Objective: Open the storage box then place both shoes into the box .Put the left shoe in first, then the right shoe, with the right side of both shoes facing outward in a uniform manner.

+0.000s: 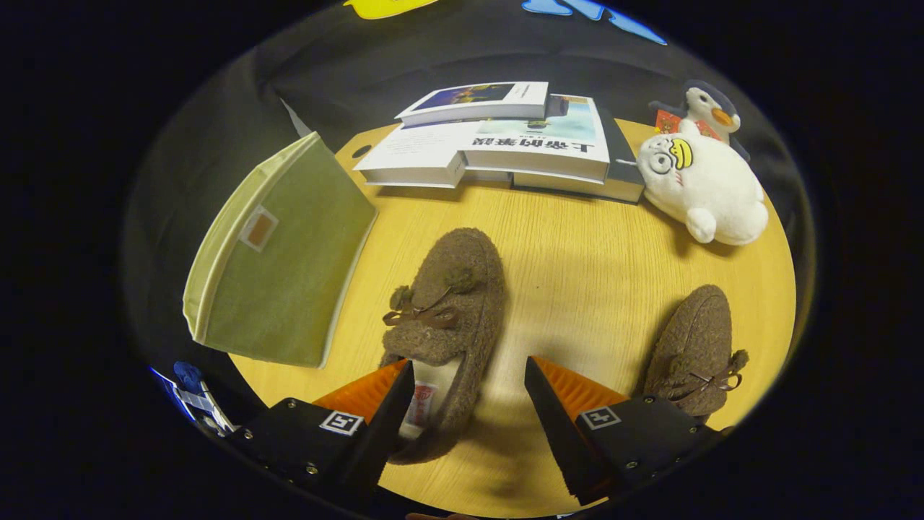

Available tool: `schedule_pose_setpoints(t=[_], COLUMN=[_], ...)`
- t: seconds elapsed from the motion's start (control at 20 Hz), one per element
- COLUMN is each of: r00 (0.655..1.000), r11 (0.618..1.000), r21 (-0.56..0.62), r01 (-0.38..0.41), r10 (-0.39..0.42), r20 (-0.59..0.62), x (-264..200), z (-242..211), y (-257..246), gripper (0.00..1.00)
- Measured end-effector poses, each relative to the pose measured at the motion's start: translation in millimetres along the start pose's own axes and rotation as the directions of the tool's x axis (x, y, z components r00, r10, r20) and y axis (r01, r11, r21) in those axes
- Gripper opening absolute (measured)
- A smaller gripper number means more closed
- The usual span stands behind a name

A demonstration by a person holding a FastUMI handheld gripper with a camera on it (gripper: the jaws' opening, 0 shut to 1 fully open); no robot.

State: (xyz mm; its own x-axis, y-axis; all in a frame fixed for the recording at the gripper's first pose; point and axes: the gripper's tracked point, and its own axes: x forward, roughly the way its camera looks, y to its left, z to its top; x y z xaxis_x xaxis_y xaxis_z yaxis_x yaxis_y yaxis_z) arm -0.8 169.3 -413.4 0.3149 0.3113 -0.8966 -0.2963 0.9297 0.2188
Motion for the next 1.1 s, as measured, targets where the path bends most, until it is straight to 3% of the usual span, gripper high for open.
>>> schedule_pose_setpoints(t=[0.15, 0.35, 0.45, 0.55, 0.7, 0.75, 0.8, 1.1], r00=[0.998, 0.998, 0.999, 1.0, 1.0, 0.999, 0.999, 0.999], r11=[0.998, 0.993, 0.991, 0.993, 0.992, 0.991, 0.993, 0.996], r21=[0.033, 0.099, 0.125, 0.12, 0.12, 0.126, 0.111, 0.087], r01=[0.062, 0.066, 0.047, 0.008, 0.026, 0.036, 0.045, 0.032], r10=[-0.062, -0.065, -0.045, -0.006, -0.026, -0.035, -0.044, -0.032], r20=[0.004, -0.016, -0.016, -0.017, -0.005, -0.007, -0.012, 0.001], x=[14, 27, 31, 34, 32, 31, 29, 3], z=[4, 5, 6, 6, 10, 11, 12, 20], y=[-11, -14, -9, 2, 2, 1, -2, 8], gripper=[0.91, 0.86, 0.78, 0.61, 0.13, 0.11, 0.03, 0.03])
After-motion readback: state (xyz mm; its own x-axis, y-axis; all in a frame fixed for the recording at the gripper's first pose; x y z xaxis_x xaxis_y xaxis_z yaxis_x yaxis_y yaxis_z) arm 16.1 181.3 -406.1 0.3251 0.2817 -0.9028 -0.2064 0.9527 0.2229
